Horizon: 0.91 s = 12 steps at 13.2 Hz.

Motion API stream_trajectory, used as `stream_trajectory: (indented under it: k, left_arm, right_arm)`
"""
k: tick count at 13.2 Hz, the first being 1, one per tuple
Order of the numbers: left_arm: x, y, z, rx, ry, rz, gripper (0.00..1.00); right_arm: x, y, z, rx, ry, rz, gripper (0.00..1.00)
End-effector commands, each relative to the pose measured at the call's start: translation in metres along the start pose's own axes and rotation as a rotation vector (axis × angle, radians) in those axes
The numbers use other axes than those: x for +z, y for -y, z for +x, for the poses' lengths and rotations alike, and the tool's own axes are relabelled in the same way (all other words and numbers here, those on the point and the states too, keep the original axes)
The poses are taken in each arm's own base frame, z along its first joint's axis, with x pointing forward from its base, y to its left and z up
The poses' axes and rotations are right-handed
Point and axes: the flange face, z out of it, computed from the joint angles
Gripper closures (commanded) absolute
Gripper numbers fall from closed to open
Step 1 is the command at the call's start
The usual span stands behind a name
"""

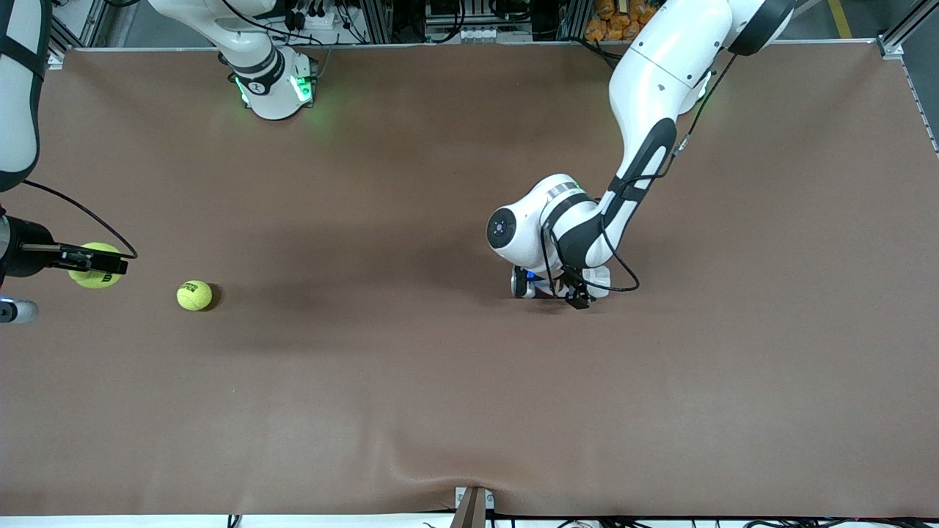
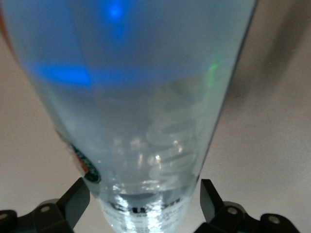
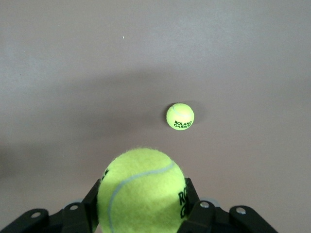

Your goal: Insert tennis ball vertically with right arm

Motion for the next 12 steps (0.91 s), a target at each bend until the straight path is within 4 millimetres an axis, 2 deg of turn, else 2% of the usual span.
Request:
stream_trajectory:
  k: [1, 10, 12]
  left_arm:
    - [0.0018, 0.0029, -0.0001, 0.003, 0.004, 0.022, 0.00]
    - [0.0055, 0.0028, 0.0029, 0.006, -0.001, 0.023, 0.00]
    - [0.0085, 0.0031, 0.0051, 0.009, -0.007, 0.024, 0.03]
  right_arm:
    - [-0.0063, -0.0006, -0.0005, -0.006, 0.000, 0.008, 1.00]
    - [-0.0054, 0.0024, 0.0001, -0.007, 0.000, 0.009, 1.00]
    - [-0.0054, 0.0024, 0.0001, -0.005, 0.000, 0.009, 1.00]
